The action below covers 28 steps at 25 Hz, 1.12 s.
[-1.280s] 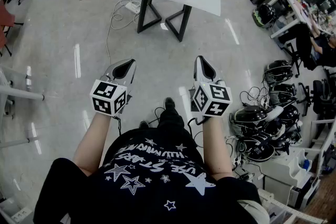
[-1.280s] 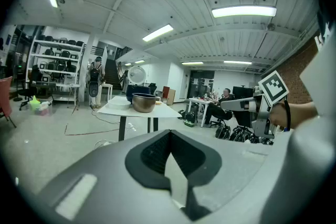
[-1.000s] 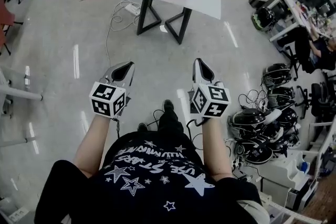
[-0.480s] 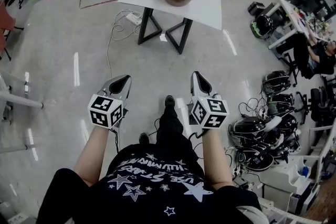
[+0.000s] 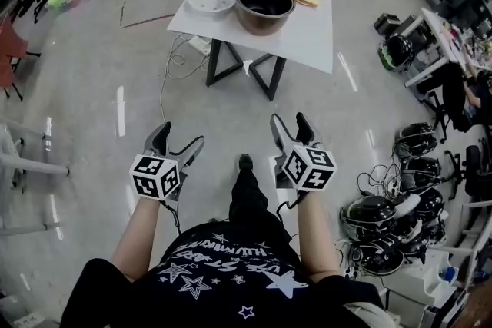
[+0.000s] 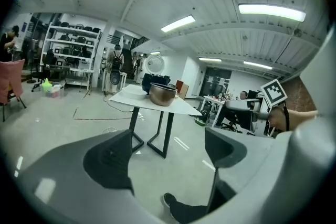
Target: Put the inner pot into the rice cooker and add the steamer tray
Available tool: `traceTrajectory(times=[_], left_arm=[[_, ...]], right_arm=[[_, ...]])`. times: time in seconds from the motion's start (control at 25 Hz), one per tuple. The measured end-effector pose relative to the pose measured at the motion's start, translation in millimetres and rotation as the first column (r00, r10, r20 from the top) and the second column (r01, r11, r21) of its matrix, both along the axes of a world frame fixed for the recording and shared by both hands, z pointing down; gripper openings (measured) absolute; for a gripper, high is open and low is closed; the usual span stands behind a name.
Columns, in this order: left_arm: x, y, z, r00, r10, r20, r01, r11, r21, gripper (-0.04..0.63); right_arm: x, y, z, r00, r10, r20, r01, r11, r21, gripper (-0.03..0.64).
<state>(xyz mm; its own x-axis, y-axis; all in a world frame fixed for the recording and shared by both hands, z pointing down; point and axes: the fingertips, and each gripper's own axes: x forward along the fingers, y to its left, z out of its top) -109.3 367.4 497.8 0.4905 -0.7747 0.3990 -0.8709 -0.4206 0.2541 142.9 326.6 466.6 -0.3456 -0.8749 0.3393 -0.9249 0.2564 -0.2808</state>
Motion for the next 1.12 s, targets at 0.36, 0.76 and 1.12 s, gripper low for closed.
traceTrajectory(times=[0.36, 0.76, 1.12], left_arm=[[59, -150, -21, 1.000, -0.026, 0.009, 0.026, 1.000, 0.005, 0.426], [84, -250, -40, 0.996, -0.085, 0.016, 0.084, 0.996, 0.017, 0.426], [44, -296, -35, 0.990, -0.138, 0.012, 0.138, 0.990, -0.012, 0.426]], right_arm=[[62, -146, 4, 0.999, -0.009, 0.036, 0.011, 0.998, -0.055, 0.325], [74, -263, 8, 0.994, -0.078, 0.074, 0.085, 0.991, -0.099, 0.324], [58, -319, 11, 0.992, -0.098, 0.074, 0.107, 0.987, -0.120, 0.324]])
